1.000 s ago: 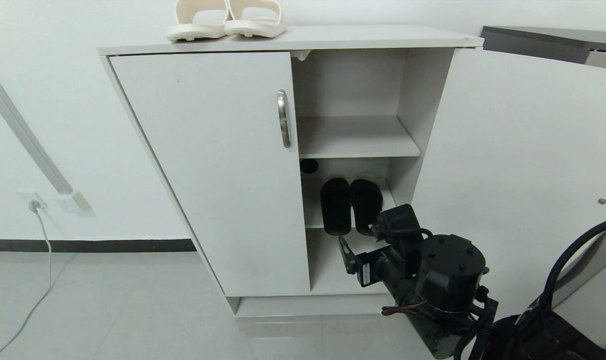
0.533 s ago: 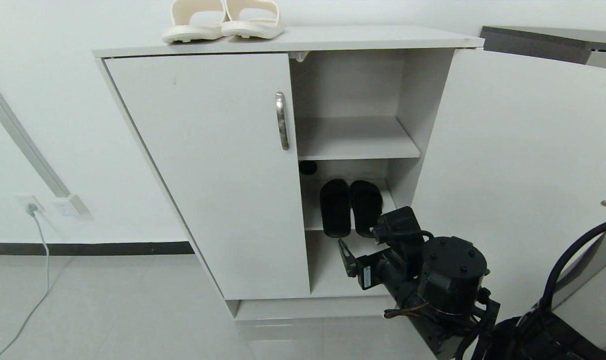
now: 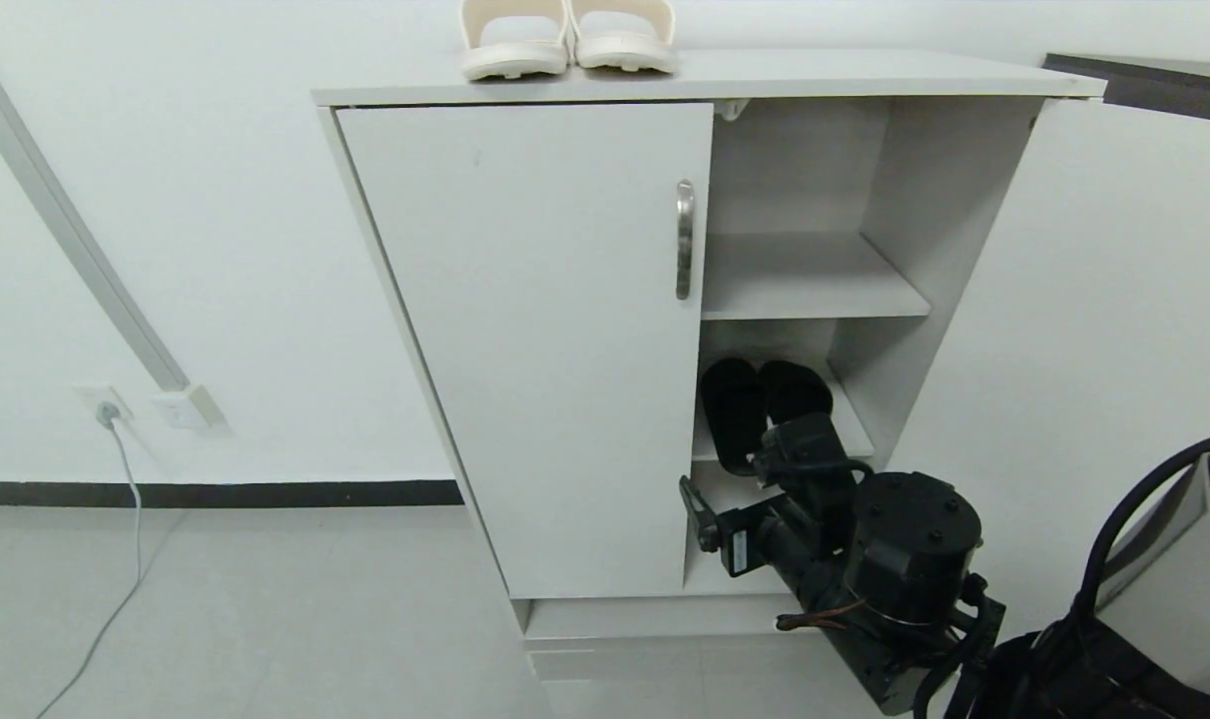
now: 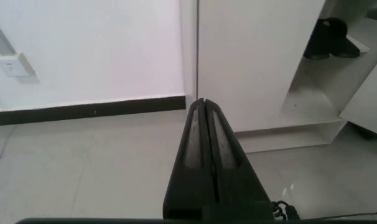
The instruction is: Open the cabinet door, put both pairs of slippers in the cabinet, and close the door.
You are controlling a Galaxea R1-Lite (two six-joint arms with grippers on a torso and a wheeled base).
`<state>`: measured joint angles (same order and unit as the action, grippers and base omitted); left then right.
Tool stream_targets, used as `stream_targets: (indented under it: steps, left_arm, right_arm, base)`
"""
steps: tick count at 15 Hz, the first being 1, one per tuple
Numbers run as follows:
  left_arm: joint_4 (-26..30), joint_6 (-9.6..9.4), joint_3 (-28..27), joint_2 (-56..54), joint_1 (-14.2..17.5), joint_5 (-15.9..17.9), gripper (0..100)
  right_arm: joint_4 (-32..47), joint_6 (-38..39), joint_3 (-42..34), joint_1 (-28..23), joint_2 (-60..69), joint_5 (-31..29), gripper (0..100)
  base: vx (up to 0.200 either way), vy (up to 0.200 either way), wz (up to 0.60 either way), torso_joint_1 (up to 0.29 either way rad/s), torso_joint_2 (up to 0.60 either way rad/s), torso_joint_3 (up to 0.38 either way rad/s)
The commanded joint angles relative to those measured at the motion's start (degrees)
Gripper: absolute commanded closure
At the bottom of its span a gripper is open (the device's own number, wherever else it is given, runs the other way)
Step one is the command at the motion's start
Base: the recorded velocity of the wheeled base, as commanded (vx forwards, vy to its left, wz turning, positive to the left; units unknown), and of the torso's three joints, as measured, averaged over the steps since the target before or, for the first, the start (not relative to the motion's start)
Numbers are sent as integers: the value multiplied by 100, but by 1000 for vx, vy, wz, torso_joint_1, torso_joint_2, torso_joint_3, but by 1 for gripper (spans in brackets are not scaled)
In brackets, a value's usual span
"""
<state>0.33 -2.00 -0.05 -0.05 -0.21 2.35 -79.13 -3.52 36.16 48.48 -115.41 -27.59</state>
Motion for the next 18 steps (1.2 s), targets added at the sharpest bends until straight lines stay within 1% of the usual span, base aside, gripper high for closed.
stream_targets:
  steps: [1,3,5,6,9,12,18]
  left_arm:
    - [2,-2,5,5,3,2,100]
    - [2,-2,5,5,3,2,100]
    - [2,-2,-4,5,3,2,100]
    - [2,-2,5,5,3,2,100]
    - [2,-2,5,5,3,-7,100]
    - [2,7,5,5,3,-7,100]
    - [2,7,5,5,3,-7,100]
  right_arm:
    - [-6,-8,-39,3,-17,8,0]
    - [-103,-17,-74,-5,-17,166,0]
    - [-147,-61,-100,-32,-17,192,0]
    - [-182,-61,-91,-32,-17,192,0]
    - [-683,-254,-214,-32,-96,192,0]
    - [-955,-316,-214,-41,-280,201,0]
    - [-973,-404,-206,-41,-298,201,0]
  base:
    - [0,200,0,7,-2,2]
    - [0,200,0,2,5,2]
    - [0,200,0,5,0,-2]
    - [0,0,0,0,0,0]
    - [0,0,0,0,0,0]
    - [0,0,0,0,0,0]
    - [0,0,0,0,0,0]
